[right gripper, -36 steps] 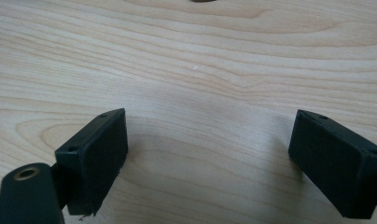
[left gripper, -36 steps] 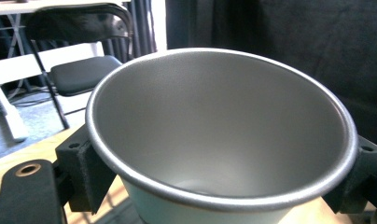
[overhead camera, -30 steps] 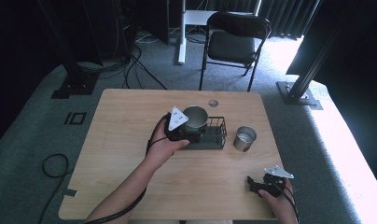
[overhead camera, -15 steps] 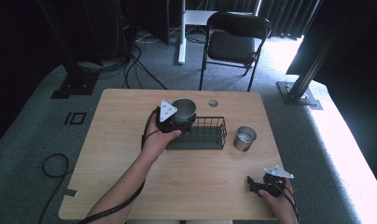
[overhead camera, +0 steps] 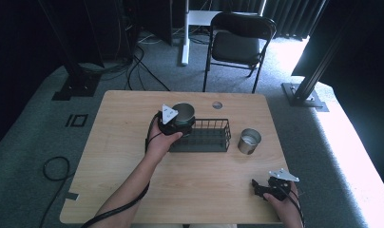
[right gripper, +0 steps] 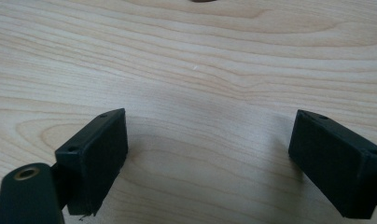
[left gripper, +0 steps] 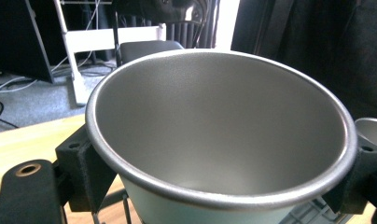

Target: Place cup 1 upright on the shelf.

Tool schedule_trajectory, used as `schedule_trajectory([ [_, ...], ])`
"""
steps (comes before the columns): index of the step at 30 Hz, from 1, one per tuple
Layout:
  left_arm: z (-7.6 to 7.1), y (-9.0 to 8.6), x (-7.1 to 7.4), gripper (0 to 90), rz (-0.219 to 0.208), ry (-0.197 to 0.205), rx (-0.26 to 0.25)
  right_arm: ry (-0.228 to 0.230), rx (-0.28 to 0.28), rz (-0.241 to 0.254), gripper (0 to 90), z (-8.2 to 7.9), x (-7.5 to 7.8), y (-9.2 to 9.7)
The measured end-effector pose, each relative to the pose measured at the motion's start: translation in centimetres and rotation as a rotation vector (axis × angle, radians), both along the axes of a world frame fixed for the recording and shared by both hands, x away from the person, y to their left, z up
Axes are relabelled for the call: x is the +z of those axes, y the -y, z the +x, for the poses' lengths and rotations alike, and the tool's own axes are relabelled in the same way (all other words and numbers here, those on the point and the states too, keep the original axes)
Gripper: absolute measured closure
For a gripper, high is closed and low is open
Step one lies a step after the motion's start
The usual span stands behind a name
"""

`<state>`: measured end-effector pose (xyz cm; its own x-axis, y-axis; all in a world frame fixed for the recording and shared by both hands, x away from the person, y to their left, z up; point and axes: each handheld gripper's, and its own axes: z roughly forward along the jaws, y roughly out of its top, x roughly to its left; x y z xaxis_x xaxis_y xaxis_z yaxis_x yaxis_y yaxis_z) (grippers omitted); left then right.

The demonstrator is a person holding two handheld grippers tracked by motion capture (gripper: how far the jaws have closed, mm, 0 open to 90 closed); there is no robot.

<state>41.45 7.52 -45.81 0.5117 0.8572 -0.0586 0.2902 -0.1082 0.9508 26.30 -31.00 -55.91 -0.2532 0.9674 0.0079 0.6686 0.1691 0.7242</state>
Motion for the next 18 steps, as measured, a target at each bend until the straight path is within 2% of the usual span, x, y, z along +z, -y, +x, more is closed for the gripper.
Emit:
schedule_trajectory([
  [3, 0.1, 0.1, -0.6, 14.1, 0.01, -0.009, 0.002, 0.0, 0.0, 0.0, 11.3, 0.0, 0.0, 0.0],
  [6, 0.1, 0.1, -1.1, 14.1, 0.002, -0.013, 0.002, -0.001, 0.0, 0.0, 11.3, 0.0, 0.0, 0.0],
  [8, 0.0, 0.1, -1.3, 14.1, 0.015, -0.017, 0.0, 0.0, -0.001, 0.0, 11.3, 0.0, 0.0, 0.0],
  [12, -0.1, 0.2, -1.6, 14.0, 0.009, -0.023, -0.002, 0.0, 0.0, 0.0, 11.3, 0.0, 0.0, 0.0],
  [14, -0.1, 0.2, -1.8, 14.0, 0.026, -0.019, 0.0, 0.0, 0.0, 0.0, 11.3, 0.0, 0.0, 0.0],
  [18, -0.2, 0.2, -2.2, 13.9, 0.027, -0.013, 0.004, 0.0, 0.0, 0.0, 11.3, 0.0, 0.0, 0.0],
])
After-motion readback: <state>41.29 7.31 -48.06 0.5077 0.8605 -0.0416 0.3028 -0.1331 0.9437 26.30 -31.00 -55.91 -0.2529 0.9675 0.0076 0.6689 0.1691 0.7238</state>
